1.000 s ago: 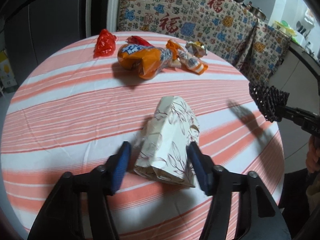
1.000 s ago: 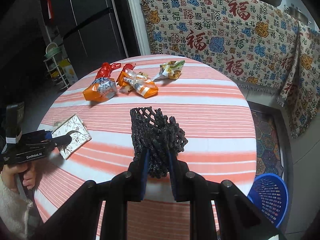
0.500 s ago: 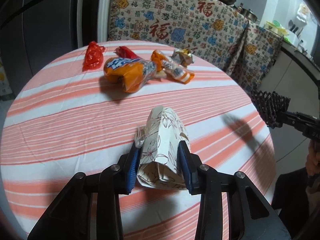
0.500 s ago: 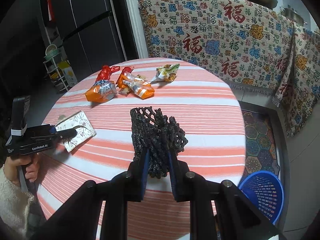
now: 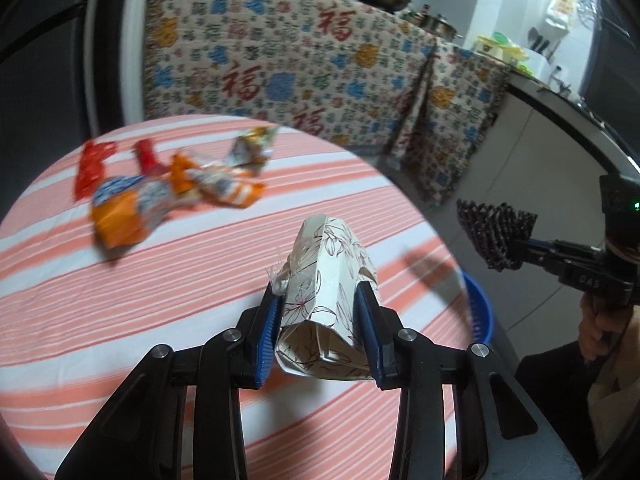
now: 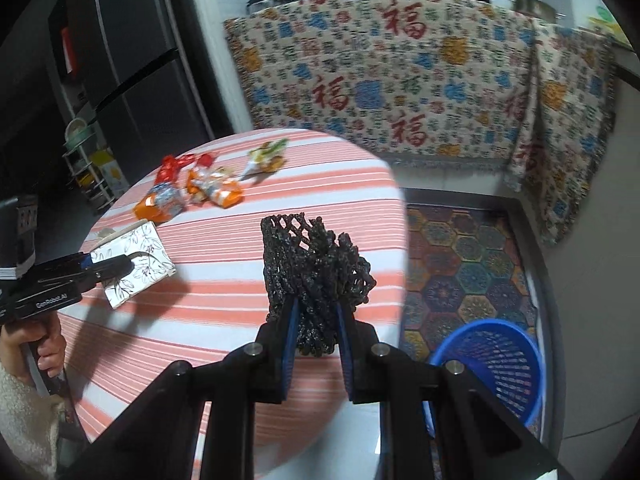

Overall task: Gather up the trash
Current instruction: 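Carry both items over the blue basket and open both tools to drop them, then move both tools back over the table toward the remaining wrappers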

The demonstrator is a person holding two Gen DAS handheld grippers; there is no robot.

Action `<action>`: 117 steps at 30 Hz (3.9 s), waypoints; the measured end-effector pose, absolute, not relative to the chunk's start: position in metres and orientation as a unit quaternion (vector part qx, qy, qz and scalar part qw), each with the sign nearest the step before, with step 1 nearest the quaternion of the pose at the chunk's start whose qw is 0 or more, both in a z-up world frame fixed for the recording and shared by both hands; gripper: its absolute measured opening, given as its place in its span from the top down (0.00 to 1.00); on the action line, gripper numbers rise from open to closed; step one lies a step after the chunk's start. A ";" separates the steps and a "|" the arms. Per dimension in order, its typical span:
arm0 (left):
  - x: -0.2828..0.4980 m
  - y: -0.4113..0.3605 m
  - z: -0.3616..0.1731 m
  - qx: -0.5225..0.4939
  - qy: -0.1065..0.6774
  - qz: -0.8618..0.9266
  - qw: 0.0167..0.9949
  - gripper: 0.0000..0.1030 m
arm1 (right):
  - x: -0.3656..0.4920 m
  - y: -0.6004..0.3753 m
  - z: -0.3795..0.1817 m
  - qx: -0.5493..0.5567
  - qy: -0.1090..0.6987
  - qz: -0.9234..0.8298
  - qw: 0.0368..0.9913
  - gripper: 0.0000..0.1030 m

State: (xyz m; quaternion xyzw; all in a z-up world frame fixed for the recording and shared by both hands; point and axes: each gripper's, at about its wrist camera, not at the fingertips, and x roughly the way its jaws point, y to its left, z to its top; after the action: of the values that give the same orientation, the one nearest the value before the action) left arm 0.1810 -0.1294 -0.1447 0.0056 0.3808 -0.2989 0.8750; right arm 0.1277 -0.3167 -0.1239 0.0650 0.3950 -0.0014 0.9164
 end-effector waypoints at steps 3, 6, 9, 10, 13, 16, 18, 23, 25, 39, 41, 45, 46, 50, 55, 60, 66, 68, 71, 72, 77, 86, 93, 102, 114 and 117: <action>0.175 -0.170 -0.138 0.010 0.377 -0.329 0.866 0.64 | 0.114 -0.348 -0.123 0.074 0.393 -0.031 0.916 0.81; 0.170 -0.212 -0.132 0.017 0.374 -0.361 0.854 0.64 | 0.098 -0.383 -0.124 0.086 0.391 -0.064 0.914 0.81; 0.164 -0.255 -0.128 0.025 0.373 -0.387 0.843 0.64 | 0.082 -0.416 -0.128 0.098 0.389 -0.097 0.911 0.81; 0.163 -0.270 -0.128 0.025 0.375 -0.395 0.838 0.64 | 0.077 -0.428 -0.131 0.102 0.390 -0.107 0.909 0.81; 0.158 -0.309 -0.131 0.025 0.382 -0.414 0.826 0.64 | 0.063 -0.458 -0.139 0.112 0.395 -0.132 0.902 0.81; 0.154 -0.344 -0.139 0.024 0.391 -0.425 0.816 0.64 | 0.054 -0.481 -0.148 0.122 0.400 -0.148 0.896 0.81; 0.153 -0.366 -0.147 0.031 0.397 -0.429 0.811 0.64 | 0.050 -0.495 -0.155 0.129 0.403 -0.156 0.892 0.81; 0.152 -0.408 -0.168 0.047 0.410 -0.428 0.804 0.63 | 0.045 -0.523 -0.175 0.138 0.418 -0.168 0.882 0.81; 0.153 -0.421 -0.177 0.048 0.416 -0.425 0.802 0.63 | 0.047 -0.535 -0.187 0.144 0.429 -0.173 0.875 0.81; 0.171 -0.484 -0.236 0.057 0.449 -0.415 0.790 0.59 | 0.057 -0.576 -0.241 0.184 0.465 -0.169 0.849 0.81; 0.174 -0.491 -0.244 0.054 0.455 -0.417 0.785 0.56 | 0.061 -0.579 -0.247 0.180 0.470 -0.167 0.848 0.79; 0.184 -0.502 -0.260 0.031 0.465 -0.427 0.775 0.37 | 0.071 -0.580 -0.262 0.170 0.478 -0.146 0.849 0.60; 0.186 -0.503 -0.261 0.030 0.466 -0.426 0.775 0.37 | 0.072 -0.580 -0.264 0.167 0.476 -0.149 0.850 0.53; 0.187 -0.501 -0.257 0.026 0.462 -0.426 0.777 0.37 | 0.073 -0.582 -0.268 0.158 0.482 -0.155 0.848 0.53; 0.180 -0.479 -0.230 0.025 0.434 -0.421 0.796 0.25 | 0.072 -0.576 -0.250 0.146 0.457 -0.158 0.863 0.42; 0.180 -0.453 -0.204 0.024 0.416 -0.413 0.810 0.21 | 0.079 -0.565 -0.241 0.127 0.455 -0.157 0.867 0.39; 0.183 -0.413 -0.178 -0.003 0.413 -0.404 0.817 0.21 | 0.083 -0.563 -0.239 0.124 0.458 -0.172 0.863 0.39; 0.180 -0.393 -0.171 -0.005 0.410 -0.401 0.819 0.19 | 0.082 -0.561 -0.233 0.127 0.446 -0.176 0.869 0.39; 0.177 -0.356 -0.167 0.006 0.409 -0.386 0.827 0.16 | 0.081 -0.550 -0.221 0.115 0.427 -0.183 0.878 0.39; 0.177 -0.339 -0.167 0.014 0.409 -0.378 0.831 0.16 | 0.081 -0.545 -0.218 0.109 0.422 -0.185 0.881 0.39; 0.185 -0.246 -0.174 0.038 0.418 -0.303 0.855 0.16 | 0.082 -0.497 -0.193 0.078 0.390 -0.164 0.903 0.39; 0.216 -0.089 -0.202 0.038 0.445 -0.158 0.881 0.16 | 0.134 -0.313 -0.160 -0.005 0.401 0.011 0.916 0.39; 0.233 -0.032 -0.214 0.017 0.444 -0.113 0.889 0.11 | 0.198 -0.203 -0.195 -0.058 0.441 0.082 0.892 0.39; 0.252 -0.031 -0.219 0.066 0.451 -0.124 0.882 0.01 | 0.255 -0.173 -0.218 -0.070 0.450 0.077 0.887 0.31; 0.272 -0.007 -0.195 0.019 0.408 -0.149 0.901 0.05 | 0.262 -0.176 -0.218 -0.065 0.439 0.070 0.893 0.26; 0.280 -0.008 -0.179 -0.031 0.390 -0.184 0.902 0.05 | 0.263 -0.175 -0.218 -0.066 0.439 0.070 0.893 0.26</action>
State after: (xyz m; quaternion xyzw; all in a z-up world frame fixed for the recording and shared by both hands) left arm 0.2803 -0.0077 -0.1791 -0.0307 0.3898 -0.1838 0.9018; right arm 0.2631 -0.1754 -0.2184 -0.0659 0.4388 0.0696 0.8934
